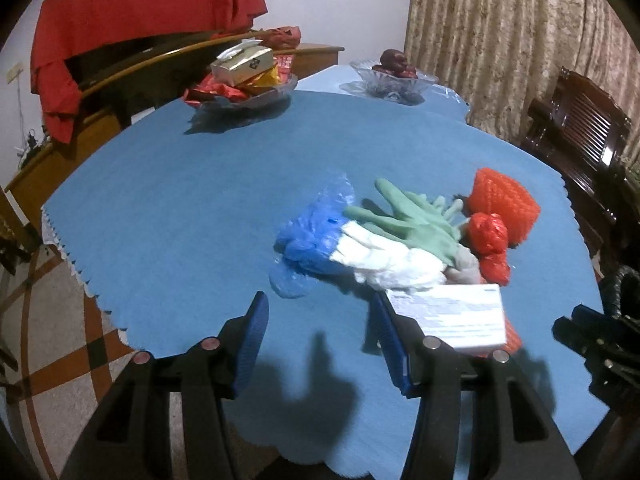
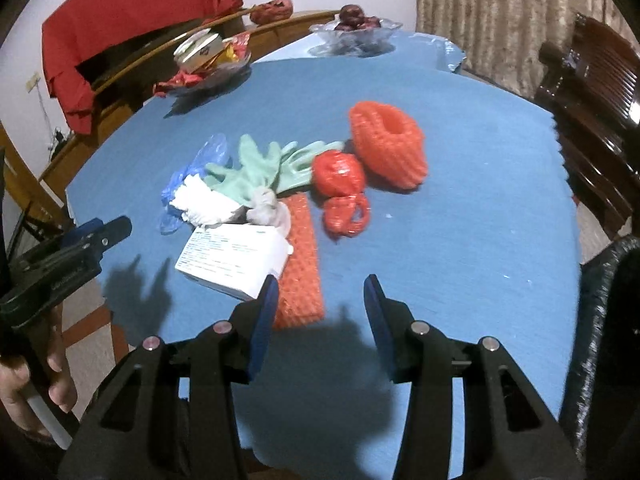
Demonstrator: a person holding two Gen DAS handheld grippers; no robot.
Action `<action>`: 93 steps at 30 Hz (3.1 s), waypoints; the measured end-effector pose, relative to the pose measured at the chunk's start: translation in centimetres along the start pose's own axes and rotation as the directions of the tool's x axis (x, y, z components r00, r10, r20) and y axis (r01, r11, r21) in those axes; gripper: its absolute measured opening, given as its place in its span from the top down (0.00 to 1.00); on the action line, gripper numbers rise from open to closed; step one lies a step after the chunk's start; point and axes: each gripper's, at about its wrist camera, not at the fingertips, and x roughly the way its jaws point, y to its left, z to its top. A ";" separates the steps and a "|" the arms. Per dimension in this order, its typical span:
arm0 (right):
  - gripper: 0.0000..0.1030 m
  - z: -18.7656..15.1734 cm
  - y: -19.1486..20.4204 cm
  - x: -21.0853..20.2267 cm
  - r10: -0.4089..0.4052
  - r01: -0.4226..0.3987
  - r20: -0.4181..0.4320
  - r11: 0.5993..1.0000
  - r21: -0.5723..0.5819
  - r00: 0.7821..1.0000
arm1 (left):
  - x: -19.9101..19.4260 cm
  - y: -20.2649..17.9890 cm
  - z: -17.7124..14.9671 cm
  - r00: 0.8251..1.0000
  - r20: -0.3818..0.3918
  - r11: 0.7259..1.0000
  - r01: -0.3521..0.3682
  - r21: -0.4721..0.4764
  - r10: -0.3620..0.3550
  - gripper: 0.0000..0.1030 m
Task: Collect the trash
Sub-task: 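Move the left tool toward the white medicine box while the right tool approaches the orange foam net, then grasp the white medicine box with the left tool while the right tool grasps the flat orange foam net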
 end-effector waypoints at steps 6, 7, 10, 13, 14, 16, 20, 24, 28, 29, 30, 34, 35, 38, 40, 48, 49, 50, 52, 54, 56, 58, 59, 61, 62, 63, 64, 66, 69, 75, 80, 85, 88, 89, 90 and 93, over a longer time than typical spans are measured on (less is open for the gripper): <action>0.57 1.2 1.3 2.5 -0.011 0.011 -0.009 1.000 -0.009 1.000 | 1.8 1.2 -0.1 1.000 -0.025 1.000 0.015 -0.006 -0.015 0.49; 0.57 1.3 1.3 2.8 -0.019 0.019 -0.010 1.000 -0.008 1.000 | 1.9 1.4 -0.2 0.999 -0.028 1.000 0.017 -0.010 -0.017 0.49; 0.57 1.3 1.1 3.9 -0.027 0.027 -0.029 1.000 0.010 0.999 | 2.2 1.9 -0.1 0.999 -0.034 0.999 0.024 -0.022 -0.024 0.49; 0.57 0.5 1.7 4.7 -0.020 0.020 -0.067 1.000 -0.007 0.998 | 2.3 2.3 -0.1 0.999 -0.032 0.999 0.029 -0.028 -0.030 0.49; 0.57 0.2 2.1 4.8 -0.015 0.013 -0.075 1.000 -0.019 0.997 | 2.3 2.3 -0.1 0.999 -0.034 0.999 0.031 -0.030 -0.032 0.49; 0.57 -0.4 3.3 4.6 0.005 -0.010 -0.088 0.998 -0.054 0.996 | 2.3 2.5 -0.1 0.999 -0.036 0.999 0.031 -0.037 -0.032 0.49; 0.56 -1.3 5.0 3.6 0.074 -0.082 -0.095 0.993 -0.090 0.993 | 2.3 2.9 -0.3 0.999 -0.046 0.999 0.028 -0.043 -0.030 0.49; 0.56 -1.0 4.7 2.5 0.055 -0.060 -0.061 0.994 -0.094 0.997 | 1.9 2.6 -0.6 0.998 -0.059 0.997 0.032 -0.069 -0.037 0.49; 0.52 -0.2 1.5 1.1 0.004 -0.004 -0.008 1.000 -0.027 1.000 | 0.9 0.1 -1.5 0.997 -0.062 0.998 0.048 -0.043 -0.051 0.49; 0.51 0.0 0.7 1.0 -0.004 0.004 -0.003 1.000 -0.014 1.000 | 0.6 -0.9 -1.9 0.997 -0.061 0.998 0.047 -0.031 -0.049 0.49; 0.51 0.0 -0.6 0.8 -0.015 0.015 0.002 1.000 0.010 1.000 | 0.5 -1.6 -2.0 0.997 -0.061 0.998 0.053 -0.026 -0.054 0.49; 0.51 -0.2 -3.6 0.3 -0.038 0.037 0.015 0.997 0.063 0.999 | 0.3 -4.8 -2.7 0.994 -0.074 0.997 0.079 -0.011 -0.080 0.49; 0.51 -0.3 -4.0 0.1 -0.038 0.037 0.019 0.997 0.070 0.999 | 0.4 -5.3 -2.8 0.993 -0.080 0.996 0.091 -0.012 -0.092 0.49; 0.51 -0.5 -4.9 -0.1 -0.030 0.027 0.028 0.995 0.096 0.999 | 0.7 -7.5 -3.3 0.989 -0.101 0.993 0.114 0.038 -0.110 0.49; 0.51 -0.5 -5.2 -0.4 -0.023 0.019 0.037 0.994 0.105 0.999 | 0.9 -8.6 -3.9 0.988 -0.114 0.990 0.112 0.089 -0.102 0.49; 0.51 0.0 -5.1 -1.4 -0.019 0.012 0.064 0.994 0.112 0.998 | 2.9 -6.4 -4.5 0.984 -0.178 0.994 0.038 0.100 -0.020 0.53; 0.51 0.0 -5.0 -1.4 -0.019 0.012 0.063 0.994 0.107 0.998 | 2.8 -6.0 -4.3 0.985 -0.172 0.995 0.034 0.090 -0.018 0.53; 0.51 -0.1 -4.8 -1.4 -0.019 0.013 0.061 0.995 0.103 0.998 | 2.7 -5.3 -4.0 0.988 -0.153 0.996 0.023 0.085 -0.010 0.53; 0.51 -0.3 -4.5 -1.3 -0.019 0.014 0.052 0.995 0.095 0.998 | 2.7 -4.1 -3.5 0.992 -0.130 0.997 0.001 0.077 0.009 0.53; 0.51 -0.7 -3.9 -0.9 -0.015 0.012 0.038 0.997 0.082 0.999 | 2.9 -2.5 -3.2 0.992 -0.127 0.999 -0.012 0.045 0.018 0.53; 0.51 -1.0 -3.2 -0.6 -0.014 0.013 0.026 0.998 0.066 1.000 | 2.8 -0.8 -2.8 0.992 -0.127 1.000 0.005 -0.010 -0.006 0.55; 0.51 -1.0 -2.5 0.0 -0.010 0.009 0.015 0.999 0.052 1.000 | 2.1 -0.5 -2.9 0.992 -0.116 0.999 0.042 -0.028 -0.045 0.53; 0.51 -1.0 -2.2 0.2 -0.010 0.010 0.014 0.999 0.048 1.000 | 1.5 -0.8 -2.9 0.993 -0.098 0.998 0.058 -0.023 -0.060 0.52; 0.51 -1.0 -1.8 0.6 -0.004 0.004 0.009 0.999 0.045 1.000 | 0.9 -1.7 -3.1 0.996 -0.072 0.999 0.046 0.005 -0.045 0.33; 0.51 -0.9 -1.5 0.7 -0.006 0.005 0.010 0.999 0.042 1.000 | 0.9 -2.1 -3.0 0.998 -0.061 0.999 0.028 0.016 -0.027 0.29; 0.51 -0.9 -1.3 0.8 -0.007 0.006 0.011 0.999 0.040 1.000 | 1.0 -2.5 -3.1 0.999 -0.052 1.000 0.003 0.030 -0.002 0.27; 0.51 -0.8 -0.9 0.9 -0.005 0.004 0.010 0.999 0.034 1.000 | 1.4 -2.4 -3.0 0.998 -0.059 0.999 0.009 0.031 -0.007 0.27; 0.51 -0.9 -0.3 1.1 -0.008 0.007 0.016 1.000 0.020 1.000 | 2.2 -2.3 -2.8 0.997 -0.077 1.000 0.007 0.017 -0.006 0.27; 0.51 -1.0 0.4 1.5 -0.008 0.007 0.013 1.000 0.008 1.000 | 3.0 -2.1 -2.6 0.995 -0.096 1.000 -0.015 0.002 0.015 0.27; 0.51 -0.9 0.8 2.7 0.011 -0.011 -0.003 1.000 0.018 1.000 | 4.9 -1.5 -2.5 0.988 -0.153 1.000 -0.012 -0.021 0.009 0.40; 0.51 -0.9 1.4 3.9 0.021 -0.021 -0.018 1.000 0.008 1.000 | 5.1 -1.1 -2.6 0.988 -0.152 0.999 0.005 -0.039 -0.011 0.46; 0.56 -1.3 1.6 5.1 0.034 -0.033 -0.048 0.999 0.004 0.998 | 3.2 -1.4 -2.4 0.997 -0.082 1.000 -0.005 -0.019 0.003 0.47; 0.61 -1.6 1.6 5.8 0.032 -0.032 -0.073 0.999 0.000 0.997 | 2.6 -1.4 -2.4 0.998 -0.063 1.000 -0.001 -0.018 0.000 0.47; 0.61 -1.7 1.6 6.0 0.027 -0.028 -0.078 1.000 -0.004 0.997 | 2.3 -1.4 -2.3 0.998 -0.055 1.000 0.000 -0.020 -0.001 0.47; 0.64 -1.8 1.6 6.1 0.028 -0.028 -0.082 1.000 -0.005 0.996 | 1.9 -1.5 -2.3 0.999 -0.041 1.000 -0.004 -0.017 0.003 0.47; 0.73 -1.8 1.3 6.4 0.033 -0.034 -0.090 0.999 -0.003 0.995 | 1.1 -1.6 -2.2 1.000 -0.017 1.000 -0.014 -0.011 0.013 0.47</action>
